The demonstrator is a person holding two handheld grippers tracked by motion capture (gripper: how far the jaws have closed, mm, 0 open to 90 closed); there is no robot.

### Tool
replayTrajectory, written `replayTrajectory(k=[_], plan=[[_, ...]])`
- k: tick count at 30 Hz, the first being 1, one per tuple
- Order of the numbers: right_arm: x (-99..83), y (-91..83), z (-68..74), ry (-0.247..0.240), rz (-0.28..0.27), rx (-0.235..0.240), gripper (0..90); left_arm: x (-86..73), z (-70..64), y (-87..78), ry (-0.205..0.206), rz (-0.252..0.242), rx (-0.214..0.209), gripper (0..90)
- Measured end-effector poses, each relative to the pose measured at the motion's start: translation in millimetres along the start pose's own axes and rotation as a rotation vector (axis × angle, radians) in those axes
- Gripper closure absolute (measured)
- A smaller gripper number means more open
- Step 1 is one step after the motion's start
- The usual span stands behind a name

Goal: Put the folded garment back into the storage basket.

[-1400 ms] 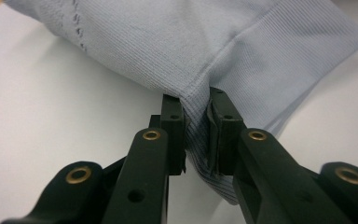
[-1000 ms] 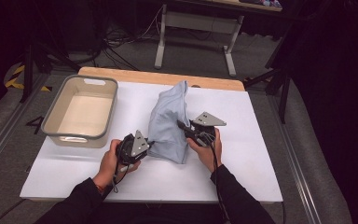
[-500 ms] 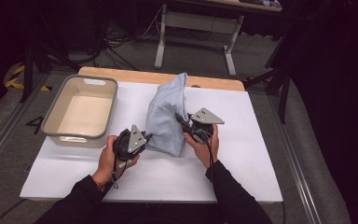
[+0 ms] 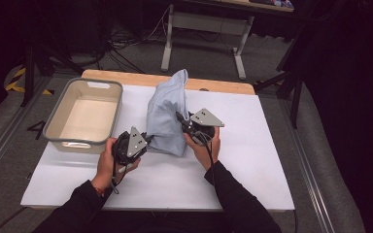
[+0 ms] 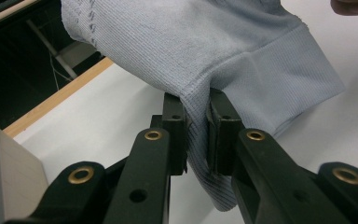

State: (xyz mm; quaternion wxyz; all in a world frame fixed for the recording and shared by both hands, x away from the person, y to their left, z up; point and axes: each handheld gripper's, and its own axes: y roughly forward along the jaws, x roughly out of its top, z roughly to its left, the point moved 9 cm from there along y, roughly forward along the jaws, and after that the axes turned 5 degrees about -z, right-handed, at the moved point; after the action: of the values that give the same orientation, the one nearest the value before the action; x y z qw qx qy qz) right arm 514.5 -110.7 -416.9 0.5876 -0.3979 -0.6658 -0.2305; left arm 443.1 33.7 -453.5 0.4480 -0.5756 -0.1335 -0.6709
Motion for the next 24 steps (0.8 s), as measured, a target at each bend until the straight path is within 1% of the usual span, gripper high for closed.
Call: replayTrajectory(k=[1, 3, 8, 9, 12, 13, 15, 16, 17, 18, 21, 22, 24], plan=[[1.1, 1.5, 1.3, -0.008, -0.002, -0.002, 73.7, 0.5, 0.7, -1.4, -0.002, -0.003, 0.004, 80.3], [3.0, 3.4, 3.3, -0.013, -0.008, -0.002, 73.8, 1.7, 2.3, -3.8, 0.013, -0.002, 0.009, 80.3], [11.1, 9.4, 8.4, -0.019, -0.021, -0.002, 73.8, 2.9, 11.6, -9.4, -0.001, -0.015, 0.026, 80.3], [12.7, 10.6, 9.5, -0.021, -0.022, -0.001, 73.8, 2.7, 13.5, -10.5, -0.01, -0.018, 0.029, 80.3], [16.6, 14.7, 12.9, -0.024, -0.026, 0.006, 73.8, 1.9, 18.3, -13.4, -0.015, -0.02, 0.035, 80.3], [17.6, 16.0, 13.9, -0.027, -0.025, 0.005, 73.8, 1.8, 20.7, -14.6, -0.011, -0.021, 0.041, 80.3], [20.0, 18.5, 15.8, -0.023, -0.03, 0.01, 73.8, 1.4, 22.8, -16.3, -0.023, -0.026, 0.044, 80.3], [21.1, 19.8, 16.8, -0.022, -0.03, 0.013, 73.8, 1.3, 25.0, -17.9, -0.018, -0.026, 0.051, 80.3], [22.2, 21.1, 17.9, -0.02, -0.031, 0.016, 73.8, 1.2, 25.9, -19.0, -0.023, -0.029, 0.05, 80.3], [23.6, 22.4, 19.0, -0.021, -0.033, 0.017, 73.8, 1.1, 27.5, -20.2, -0.021, -0.028, 0.053, 80.2], [27.9, 25.4, 22.1, -0.034, -0.038, 0.021, 73.8, 1.2, 31.7, -23.4, -0.032, -0.04, 0.058, 80.3], [29.4, 26.3, 23.0, -0.033, -0.042, 0.024, 73.9, 1.1, 34.0, -24.4, -0.025, -0.038, 0.064, 80.3], [31.5, 28.2, 24.6, -0.034, -0.044, 0.026, 74.0, 0.6, 35.4, -25.6, -0.041, -0.041, 0.066, 80.3]])
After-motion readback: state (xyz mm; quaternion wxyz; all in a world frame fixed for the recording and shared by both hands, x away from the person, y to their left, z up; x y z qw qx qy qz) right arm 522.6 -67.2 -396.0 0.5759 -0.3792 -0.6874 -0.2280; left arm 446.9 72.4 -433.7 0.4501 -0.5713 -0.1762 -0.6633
